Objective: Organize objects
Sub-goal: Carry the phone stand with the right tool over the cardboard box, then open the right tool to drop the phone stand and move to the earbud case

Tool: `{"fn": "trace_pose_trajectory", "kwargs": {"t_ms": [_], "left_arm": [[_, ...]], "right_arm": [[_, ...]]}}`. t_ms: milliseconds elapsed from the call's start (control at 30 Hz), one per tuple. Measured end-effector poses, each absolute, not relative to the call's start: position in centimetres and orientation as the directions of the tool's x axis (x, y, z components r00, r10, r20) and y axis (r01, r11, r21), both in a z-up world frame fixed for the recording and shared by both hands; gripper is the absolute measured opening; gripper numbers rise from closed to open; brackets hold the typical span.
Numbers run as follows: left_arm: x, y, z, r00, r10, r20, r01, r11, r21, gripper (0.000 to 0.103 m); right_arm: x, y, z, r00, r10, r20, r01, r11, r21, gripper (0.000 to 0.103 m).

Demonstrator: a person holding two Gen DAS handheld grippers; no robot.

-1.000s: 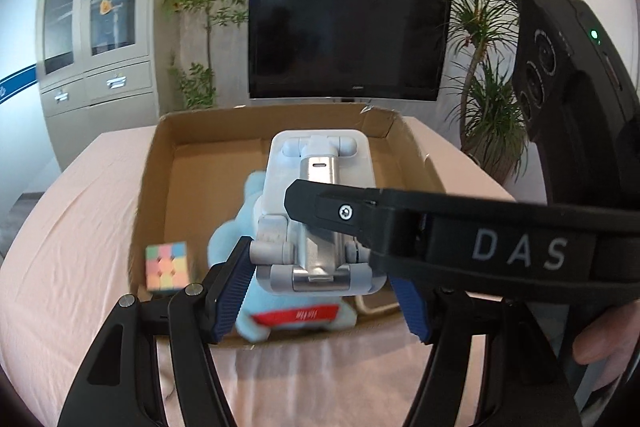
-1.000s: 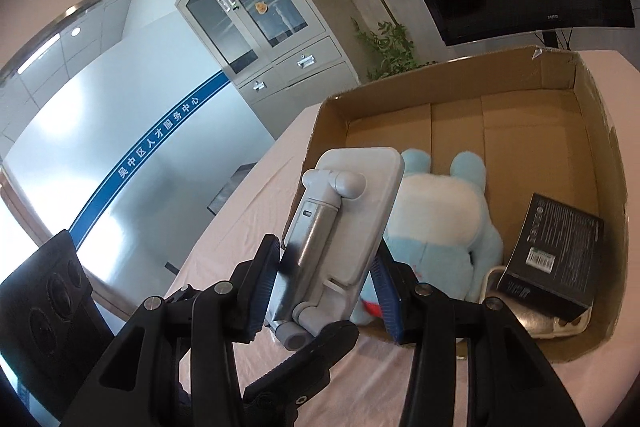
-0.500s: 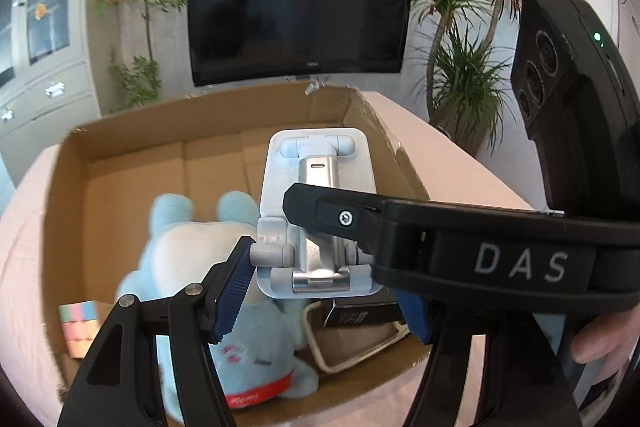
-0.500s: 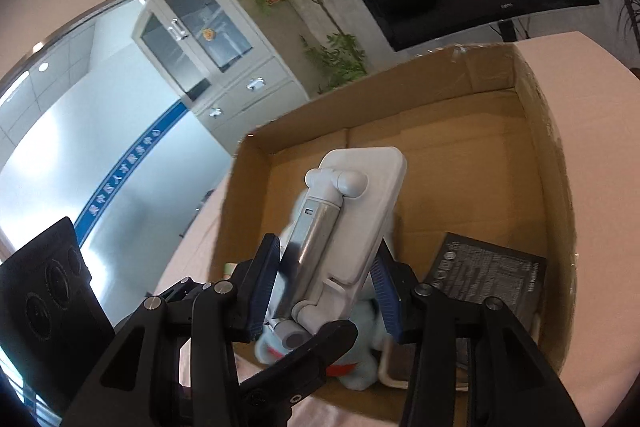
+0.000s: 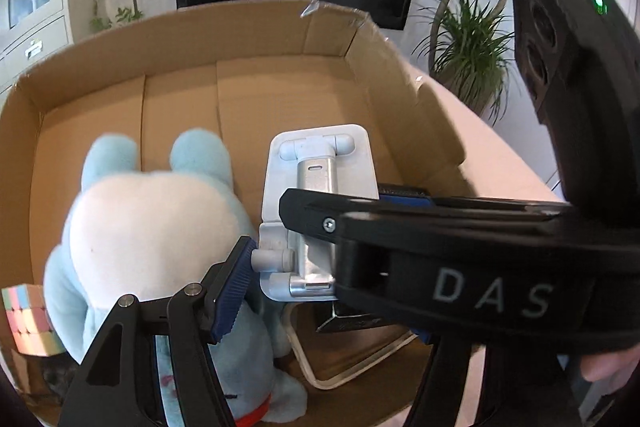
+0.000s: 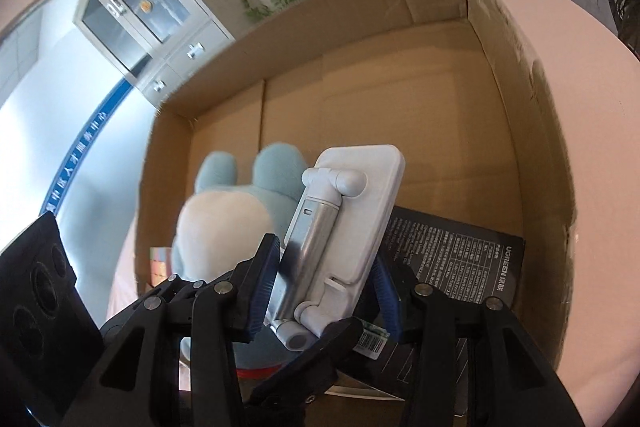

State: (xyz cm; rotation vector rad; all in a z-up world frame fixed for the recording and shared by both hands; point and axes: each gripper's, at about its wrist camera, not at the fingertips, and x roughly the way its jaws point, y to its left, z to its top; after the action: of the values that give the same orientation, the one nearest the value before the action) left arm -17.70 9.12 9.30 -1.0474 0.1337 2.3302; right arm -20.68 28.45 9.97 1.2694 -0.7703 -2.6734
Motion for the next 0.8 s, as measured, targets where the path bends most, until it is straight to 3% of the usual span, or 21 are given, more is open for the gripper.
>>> {"fn": "trace_pose_trajectory", "kwargs": {"t_ms": [100,200,267,433,500,667,800], "left_arm": [[-17.1,8.5,9.8,-0.528,0.459,-0.714,-0.520,-0.840,-0.156,0.067],[-15.8,7.4,11.6,-0.557,0.452,-0.697,-0.525,-0.841,-0.127,0.080],[-14.3,5.7,13.1,-0.597,0.441,-0.670,-0.514,-0.851,-0.103,0.080],[-10.5,-1.3,15.5,-0.665,0.417,-0.620,-0.455,-0.884,-0.106,0.088],[-9.1,-4.5,15.3,-0.684,0.399,-0.610,-0.433,-0.896,-0.100,0.102],[-5.9,-12.9,11.7,-0.741,0.232,-0.630,-0.243,-0.968,-0.070,0.102],[-4.7,-17.6,7.7,-0.729,0.112,-0.675,-0.123,-0.992,-0.032,0.102]], "right_arm": [[-20.8,27.7,10.2,-0.632,-0.256,-0.731,-0.135,-0.893,0.429,0.044],[-20.2,27.1,11.4,-0.632,-0.180,-0.754,-0.149,-0.926,0.346,0.044],[-19.2,26.8,13.0,-0.653,-0.134,-0.745,-0.153,-0.941,0.303,0.044],[-16.1,25.3,17.2,-0.736,-0.171,-0.655,-0.062,-0.947,0.317,0.078],[-15.0,23.9,18.5,-0.759,-0.216,-0.614,0.010,-0.947,0.320,0.084],[-13.9,18.3,19.6,-0.748,-0.325,-0.578,0.208,-0.943,0.260,0.091],[-14.0,12.1,18.1,-0.683,-0.368,-0.630,0.340,-0.925,0.172,0.091]]}}
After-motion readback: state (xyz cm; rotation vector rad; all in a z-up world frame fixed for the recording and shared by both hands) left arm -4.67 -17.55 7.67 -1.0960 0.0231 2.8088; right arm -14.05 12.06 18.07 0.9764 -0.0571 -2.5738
